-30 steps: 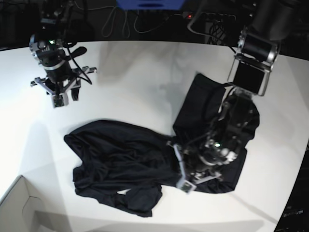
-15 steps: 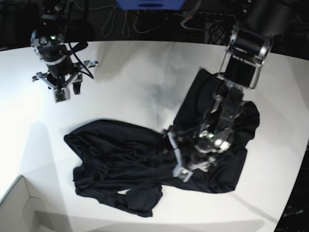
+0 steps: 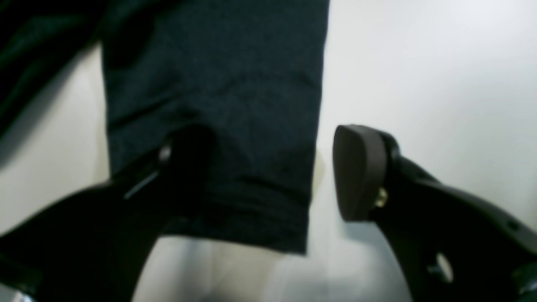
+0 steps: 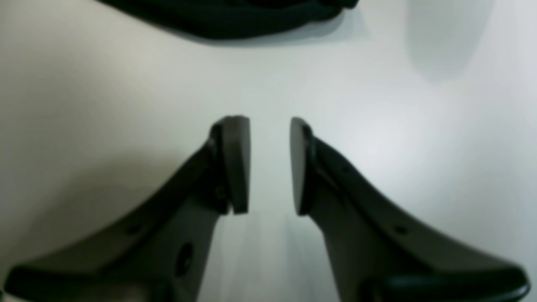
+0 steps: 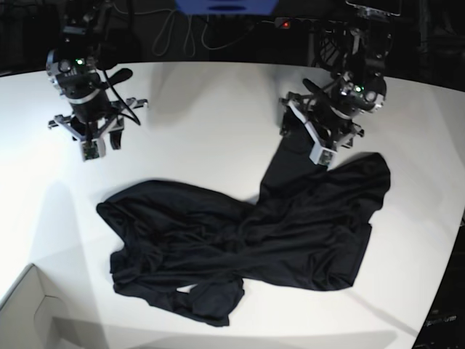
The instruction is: Layout the t-shirt on the table in an organized manner, then fold the t-shirt properly
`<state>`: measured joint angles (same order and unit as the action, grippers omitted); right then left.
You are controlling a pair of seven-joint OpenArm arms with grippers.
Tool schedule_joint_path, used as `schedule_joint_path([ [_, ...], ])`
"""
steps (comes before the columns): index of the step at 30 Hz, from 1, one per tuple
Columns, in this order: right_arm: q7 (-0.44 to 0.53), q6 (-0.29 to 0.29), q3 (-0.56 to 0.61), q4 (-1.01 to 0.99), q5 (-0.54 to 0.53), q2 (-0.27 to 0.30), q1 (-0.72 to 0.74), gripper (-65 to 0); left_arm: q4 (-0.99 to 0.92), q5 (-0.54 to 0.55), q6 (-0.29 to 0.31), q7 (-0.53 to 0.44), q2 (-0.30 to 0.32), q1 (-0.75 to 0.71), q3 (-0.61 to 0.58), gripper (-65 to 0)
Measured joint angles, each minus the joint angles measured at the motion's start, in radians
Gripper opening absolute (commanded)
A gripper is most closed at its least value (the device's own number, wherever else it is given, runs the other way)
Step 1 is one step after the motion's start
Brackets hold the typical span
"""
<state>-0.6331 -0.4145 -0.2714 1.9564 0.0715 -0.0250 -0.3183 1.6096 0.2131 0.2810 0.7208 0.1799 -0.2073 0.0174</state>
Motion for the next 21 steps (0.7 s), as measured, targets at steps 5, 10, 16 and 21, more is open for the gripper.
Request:
schedule_joint_path([
  [5, 0.007, 0.000, 0.006, 0.000, 0.000, 0.000, 0.009, -48.1, -0.033, 0.017, 0.005, -0.071, -0.013, -0.013, 0.047, -20.5],
  [10, 0.002, 0.000, 0.008, -0.003, -0.001, 0.000, 0.010, -48.1, -0.056, 0.017, 0.006, -0.080, -0.005, -0.002, 0.059, -33.7],
  [16, -0.002, 0.000, 0.009, -0.003, 0.000, 0.006, 0.028, -47.6, -0.064, 0.028, 0.008, -0.069, 0.023, -0.009, 0.133, -65.0],
  [21, 0.008, 0.000, 0.043, -0.026, 0.000, 0.008, 0.104, -47.5, -0.072, 0.021, 0.007, -0.043, 0.089, -0.013, 0.214, -65.0],
])
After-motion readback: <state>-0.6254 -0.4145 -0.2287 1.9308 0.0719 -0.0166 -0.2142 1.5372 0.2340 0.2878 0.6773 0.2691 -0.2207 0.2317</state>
